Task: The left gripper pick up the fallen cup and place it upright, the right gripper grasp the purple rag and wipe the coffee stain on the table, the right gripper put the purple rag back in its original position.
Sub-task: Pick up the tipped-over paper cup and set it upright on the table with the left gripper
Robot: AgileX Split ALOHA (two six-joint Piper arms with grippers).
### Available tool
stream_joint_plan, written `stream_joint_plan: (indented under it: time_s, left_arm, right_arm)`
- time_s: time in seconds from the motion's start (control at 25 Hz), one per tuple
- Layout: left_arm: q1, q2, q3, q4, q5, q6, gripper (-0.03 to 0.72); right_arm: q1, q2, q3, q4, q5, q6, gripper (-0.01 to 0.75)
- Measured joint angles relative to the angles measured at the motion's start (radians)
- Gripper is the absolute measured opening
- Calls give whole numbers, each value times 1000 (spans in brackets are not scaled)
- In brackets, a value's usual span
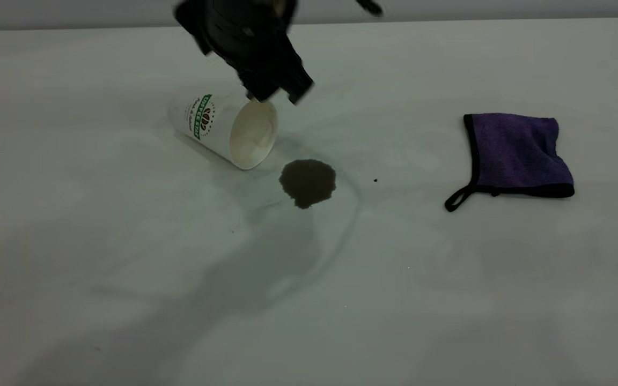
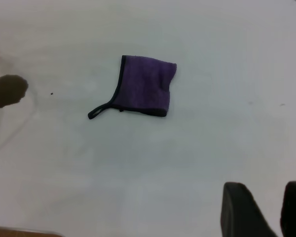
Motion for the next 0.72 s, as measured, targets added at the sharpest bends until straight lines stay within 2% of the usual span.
stream_joint_plan:
  time_s: [0.2,0.44,0.6,0.72]
  left_arm:
    - [0,120,-72,73,23,-7,653]
    - [4,203,-82,282,34,-80,629]
    - [20,246,-82,332,36,-125,566]
    - [35,254,-82,354,48,-131,468]
  right_arm:
    - [0,0,0,0,0,0,237]
    - [0,0,0,0,0,0,237]
    - [0,0,0,0,0,0,237]
    - [0,0,0,0,0,0,237]
